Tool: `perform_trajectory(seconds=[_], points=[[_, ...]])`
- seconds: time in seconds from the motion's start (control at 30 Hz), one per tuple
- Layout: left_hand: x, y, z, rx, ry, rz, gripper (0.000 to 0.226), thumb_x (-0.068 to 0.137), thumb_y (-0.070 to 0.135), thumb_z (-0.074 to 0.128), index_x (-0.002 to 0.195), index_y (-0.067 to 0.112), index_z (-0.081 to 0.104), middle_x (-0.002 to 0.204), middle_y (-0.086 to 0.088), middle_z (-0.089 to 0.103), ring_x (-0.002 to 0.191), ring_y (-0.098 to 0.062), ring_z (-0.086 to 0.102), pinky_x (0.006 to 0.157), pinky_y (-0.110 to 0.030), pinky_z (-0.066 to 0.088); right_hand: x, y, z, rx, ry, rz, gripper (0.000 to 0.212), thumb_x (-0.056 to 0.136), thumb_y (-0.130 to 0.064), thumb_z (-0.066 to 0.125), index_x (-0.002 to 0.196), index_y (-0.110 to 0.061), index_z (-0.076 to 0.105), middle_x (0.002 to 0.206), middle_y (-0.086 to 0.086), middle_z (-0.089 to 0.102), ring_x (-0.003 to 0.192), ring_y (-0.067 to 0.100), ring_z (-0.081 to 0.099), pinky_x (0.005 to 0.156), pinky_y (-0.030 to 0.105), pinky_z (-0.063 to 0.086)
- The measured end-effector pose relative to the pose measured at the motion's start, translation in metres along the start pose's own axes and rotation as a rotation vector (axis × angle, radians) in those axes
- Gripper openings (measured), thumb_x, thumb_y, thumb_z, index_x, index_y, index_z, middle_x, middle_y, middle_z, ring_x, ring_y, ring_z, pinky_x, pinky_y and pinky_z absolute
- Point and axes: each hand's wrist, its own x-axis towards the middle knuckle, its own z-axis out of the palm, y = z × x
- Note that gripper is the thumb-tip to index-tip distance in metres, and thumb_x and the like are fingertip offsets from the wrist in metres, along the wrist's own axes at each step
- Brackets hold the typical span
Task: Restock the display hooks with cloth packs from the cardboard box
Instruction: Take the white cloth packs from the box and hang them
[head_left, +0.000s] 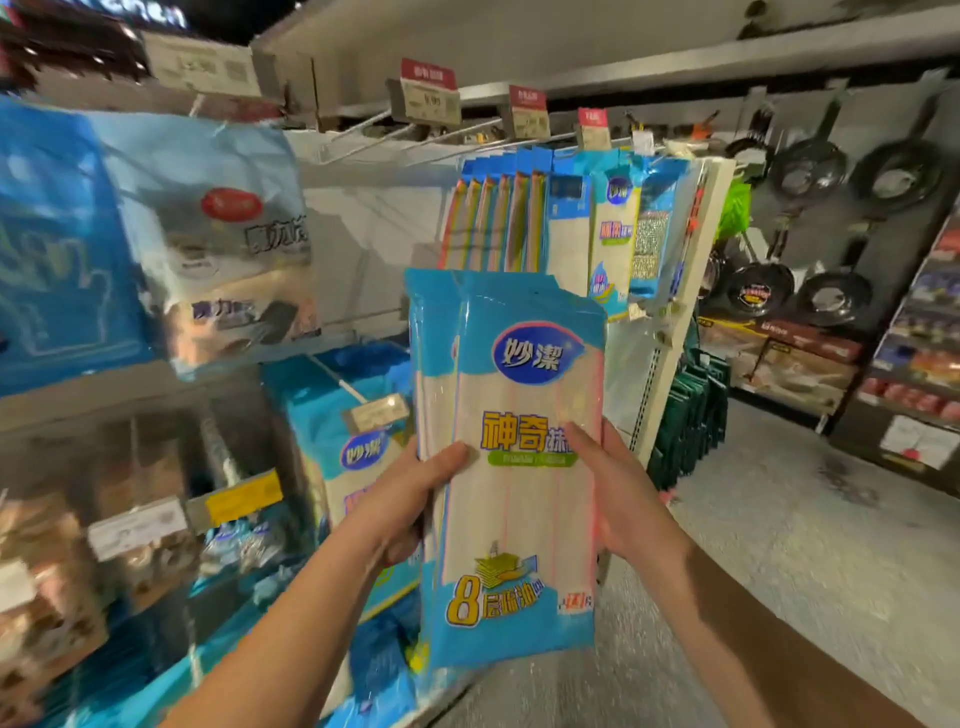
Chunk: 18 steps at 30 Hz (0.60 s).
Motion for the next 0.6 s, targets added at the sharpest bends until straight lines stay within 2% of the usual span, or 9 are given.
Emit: perform_trajectory(seconds=[0.13,0.27,0.43,0.53,0.6], points=[[0.058,0.021,0.004,0.059,0.001,0.009,0.065,0.069,0.026,0.075,0.129,0.008,0.059,0.106,-0.012,0.076,0.089,-0.025,0.075,0.070,-0.035,0.061,0.055,-0.017,-0.006,0.137,-0.028,0.025,0.048,0.081,-0.022,0.066,0.128,-0.019,0.060,0.119,0.013,0.070,0.105,0.031,0.069,0.089,0.049,0.055],[0.099,0.031,0.002,0.093,0.047,0.061,0.078,0.057,0.035,0.083,0.127,0.007,0.062,0.111,-0.016,0.075,0.095,-0.031,0.074,0.076,-0.039,0.061,0.100,-0.027,-0.009,0.204,-0.106,0.070,0.038,0.078,-0.019,0.065,0.115,-0.018,0.066,0.106,0.011,0.075,0.089,0.025,0.073,0.073,0.041,0.061],[0.152,0.034,0.003,0.072,0.150,0.165,0.070,0.055,0.036,0.082,0.118,0.009,0.066,0.109,-0.017,0.075,0.092,-0.031,0.075,0.074,-0.039,0.061,0.179,-0.041,-0.021,0.124,-0.187,0.027,0.035,0.077,-0.014,0.066,0.112,-0.016,0.065,0.106,0.011,0.075,0.089,0.024,0.073,0.078,0.041,0.061],[0.182,0.037,0.007,0.069,0.230,0.201,0.068,0.057,0.035,0.083,0.118,0.011,0.065,0.108,-0.016,0.076,0.091,-0.030,0.075,0.074,-0.040,0.062,0.231,-0.055,-0.024,0.009,-0.278,-0.024,0.045,0.079,-0.009,0.070,0.122,-0.013,0.060,0.113,0.013,0.072,0.096,0.025,0.071,0.083,0.041,0.059],[0.202,0.039,0.010,0.056,0.276,0.221,0.057,0.065,0.028,0.080,0.117,0.012,0.064,0.106,-0.015,0.076,0.088,-0.029,0.075,0.073,-0.040,0.062,0.269,-0.074,-0.021,-0.007,-0.332,-0.089,0.048,0.081,-0.015,0.070,0.127,-0.012,0.057,0.116,0.012,0.071,0.100,0.026,0.070,0.083,0.041,0.059]])
